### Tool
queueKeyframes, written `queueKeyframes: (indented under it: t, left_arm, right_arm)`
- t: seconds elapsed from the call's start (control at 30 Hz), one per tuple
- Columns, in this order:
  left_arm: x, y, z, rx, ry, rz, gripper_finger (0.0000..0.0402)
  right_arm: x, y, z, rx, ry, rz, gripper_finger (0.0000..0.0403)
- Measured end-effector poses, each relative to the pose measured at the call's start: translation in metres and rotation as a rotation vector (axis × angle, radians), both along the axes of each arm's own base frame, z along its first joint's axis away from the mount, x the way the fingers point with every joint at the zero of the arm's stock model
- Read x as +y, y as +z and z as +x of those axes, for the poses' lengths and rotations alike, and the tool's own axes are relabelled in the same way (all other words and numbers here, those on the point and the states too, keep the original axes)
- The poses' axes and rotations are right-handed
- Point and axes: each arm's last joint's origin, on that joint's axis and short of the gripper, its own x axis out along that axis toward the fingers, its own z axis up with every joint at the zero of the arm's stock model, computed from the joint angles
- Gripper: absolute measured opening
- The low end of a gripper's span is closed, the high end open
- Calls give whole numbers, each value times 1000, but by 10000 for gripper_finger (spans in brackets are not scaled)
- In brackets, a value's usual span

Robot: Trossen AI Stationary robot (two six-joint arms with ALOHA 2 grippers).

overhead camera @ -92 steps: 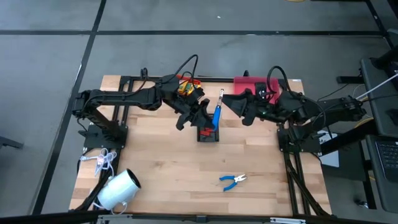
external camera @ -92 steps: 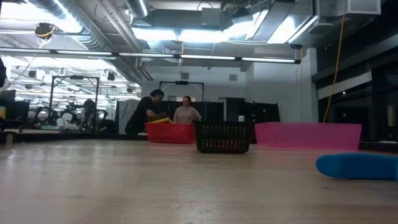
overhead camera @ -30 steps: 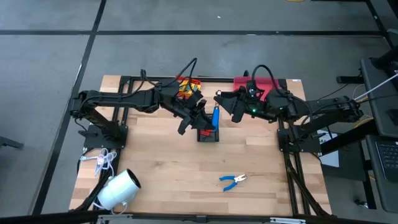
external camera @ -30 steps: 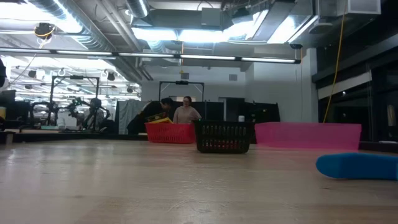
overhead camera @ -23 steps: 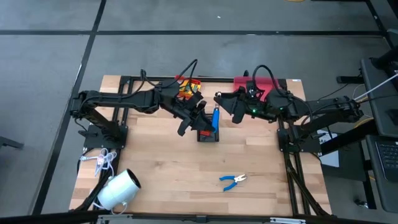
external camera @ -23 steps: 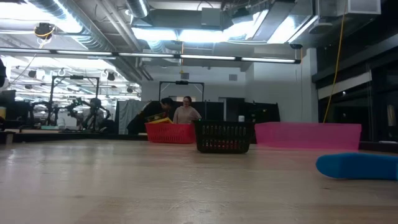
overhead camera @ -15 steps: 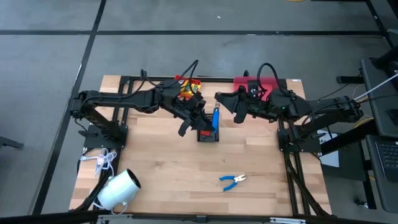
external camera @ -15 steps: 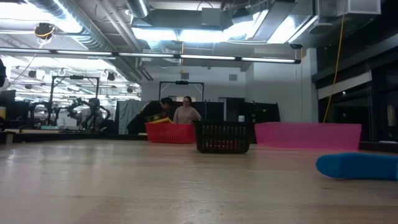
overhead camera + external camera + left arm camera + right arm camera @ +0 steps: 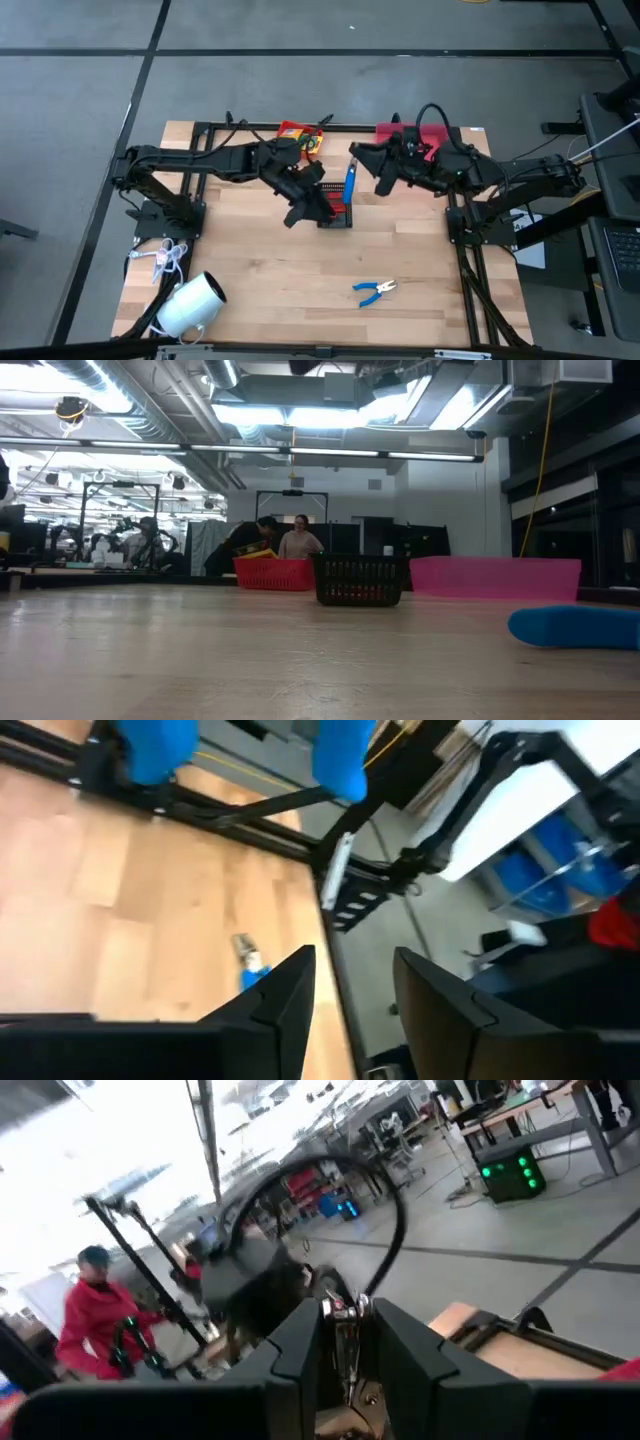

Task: Pick & Place School Supplies
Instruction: Put the blue hole puncher into the red transparent bin

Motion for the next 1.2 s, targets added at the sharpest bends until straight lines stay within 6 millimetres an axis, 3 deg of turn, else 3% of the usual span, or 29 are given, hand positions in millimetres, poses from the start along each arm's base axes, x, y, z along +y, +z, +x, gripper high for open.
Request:
queueKeyframes:
  t: [0.1,0.23,0.37,0.5,0.67,0.8,1.03,1.2]
  left_arm:
    - [0,-6,-2,45,27,61,135]
    - [6,-19,-9,199,167,175,128]
    - [10,-28,-18,337,310,261,116]
    - [12,-22,-23,327,382,296,103]
    - [14,-11,-27,259,443,296,90]
    - [14,-4,-33,245,491,290,83]
    - [8,11,-44,174,560,301,74]
    - [5,20,-53,137,581,287,76]
  right_arm:
    - [-4,-4,-6,84,-73,-30,78]
    - [-18,-23,-22,328,-267,-21,78]
    - [-42,-51,-50,578,-473,144,77]
    - [-62,-69,-69,756,-651,226,77]
    - [-97,-84,-62,907,-783,209,77]
    - [-137,-114,-59,1067,-874,240,77]
    - [-190,-183,-65,1065,-792,394,77]
    - [-204,-208,-79,1071,-799,472,77]
